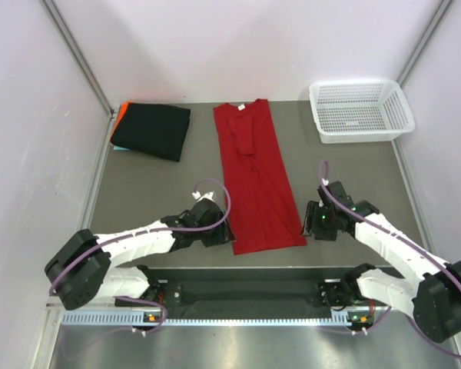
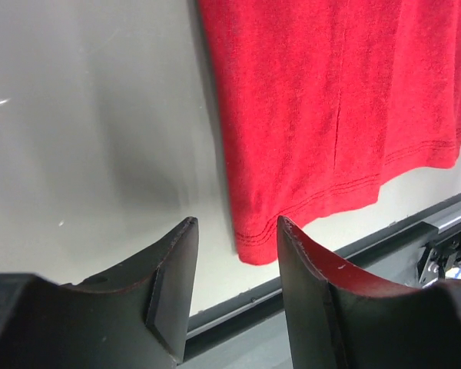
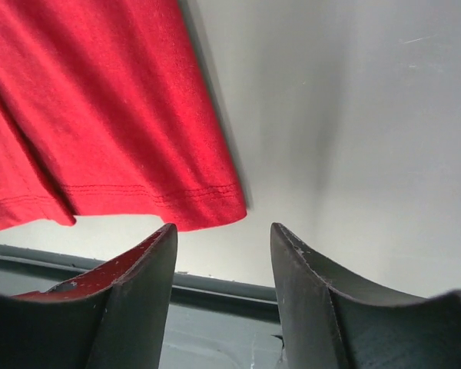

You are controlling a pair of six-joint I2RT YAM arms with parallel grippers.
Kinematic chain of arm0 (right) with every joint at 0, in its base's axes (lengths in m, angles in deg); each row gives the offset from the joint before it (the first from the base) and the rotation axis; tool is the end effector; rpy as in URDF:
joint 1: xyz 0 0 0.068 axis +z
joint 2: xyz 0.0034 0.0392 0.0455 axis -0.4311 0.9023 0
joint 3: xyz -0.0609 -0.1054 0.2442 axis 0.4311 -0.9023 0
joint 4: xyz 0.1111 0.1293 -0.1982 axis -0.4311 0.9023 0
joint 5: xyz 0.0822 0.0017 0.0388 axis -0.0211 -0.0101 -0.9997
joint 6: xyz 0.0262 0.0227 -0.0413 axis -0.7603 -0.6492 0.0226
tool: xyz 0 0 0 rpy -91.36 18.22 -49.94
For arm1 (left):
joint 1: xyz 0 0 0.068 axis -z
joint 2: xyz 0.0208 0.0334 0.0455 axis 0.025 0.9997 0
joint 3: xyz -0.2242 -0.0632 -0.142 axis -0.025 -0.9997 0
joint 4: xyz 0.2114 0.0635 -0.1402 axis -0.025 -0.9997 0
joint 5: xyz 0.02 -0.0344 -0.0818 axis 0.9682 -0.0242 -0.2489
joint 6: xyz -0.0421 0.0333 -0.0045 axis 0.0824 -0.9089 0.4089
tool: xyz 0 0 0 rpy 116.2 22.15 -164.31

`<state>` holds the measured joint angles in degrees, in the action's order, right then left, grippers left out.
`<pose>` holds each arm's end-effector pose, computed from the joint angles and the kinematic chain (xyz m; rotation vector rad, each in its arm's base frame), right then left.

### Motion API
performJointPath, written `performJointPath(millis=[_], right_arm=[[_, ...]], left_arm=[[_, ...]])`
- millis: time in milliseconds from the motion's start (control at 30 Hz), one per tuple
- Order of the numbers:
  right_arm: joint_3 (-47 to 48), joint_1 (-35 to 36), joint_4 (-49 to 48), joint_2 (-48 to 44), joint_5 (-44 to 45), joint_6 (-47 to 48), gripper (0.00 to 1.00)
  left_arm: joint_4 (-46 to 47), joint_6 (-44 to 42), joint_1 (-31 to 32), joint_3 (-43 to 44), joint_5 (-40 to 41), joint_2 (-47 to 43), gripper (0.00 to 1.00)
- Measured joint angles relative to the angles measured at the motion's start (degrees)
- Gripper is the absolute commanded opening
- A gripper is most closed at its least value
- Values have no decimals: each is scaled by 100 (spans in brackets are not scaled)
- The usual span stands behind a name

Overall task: Fold and stack the t-shirts
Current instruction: Fold the tshirt

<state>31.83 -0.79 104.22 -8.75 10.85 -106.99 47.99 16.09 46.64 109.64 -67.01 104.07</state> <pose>0.1600 0.0765 0.1913 0.2225 2.7626 0.3917 0.1514 -0.1704 0.1598 -0.1739 2.6385 -0.7709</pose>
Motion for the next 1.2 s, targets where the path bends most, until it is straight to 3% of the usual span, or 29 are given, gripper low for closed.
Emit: performJointPath(millis=[200, 333, 367, 433, 633, 1000, 1033, 1067, 1200], right_arm=[[0, 48, -72, 79, -50, 24, 54], [0, 55, -114, 103, -50, 22, 56], [0, 59, -118, 131, -52, 20, 56], [0, 72, -118, 197, -57, 22, 57], [0, 315, -120, 267, -125, -17, 63], [-17, 2055, -413, -66, 96, -1025, 66], [-17, 2153, -415, -59, 127, -1097, 66], [-17, 2201, -413, -42, 162, -1152, 66], [-7, 2238, -372, 120, 433, -1263, 65]], left_arm=[[269, 48, 9, 136, -133, 542, 43], [308, 76, 24, 306, -166, 828, 26], [297, 85, 46, 319, -146, 861, 12], [225, 72, 87, 321, -103, 881, 0], [-221, 50, 138, 415, 122, 796, 0], [-1471, -247, 136, 461, 542, 345, 0], [-1502, -258, 136, 459, 546, 334, 3], [-1526, -273, 136, 459, 542, 330, 17], [-1633, -385, 138, 505, 496, 319, 36]])
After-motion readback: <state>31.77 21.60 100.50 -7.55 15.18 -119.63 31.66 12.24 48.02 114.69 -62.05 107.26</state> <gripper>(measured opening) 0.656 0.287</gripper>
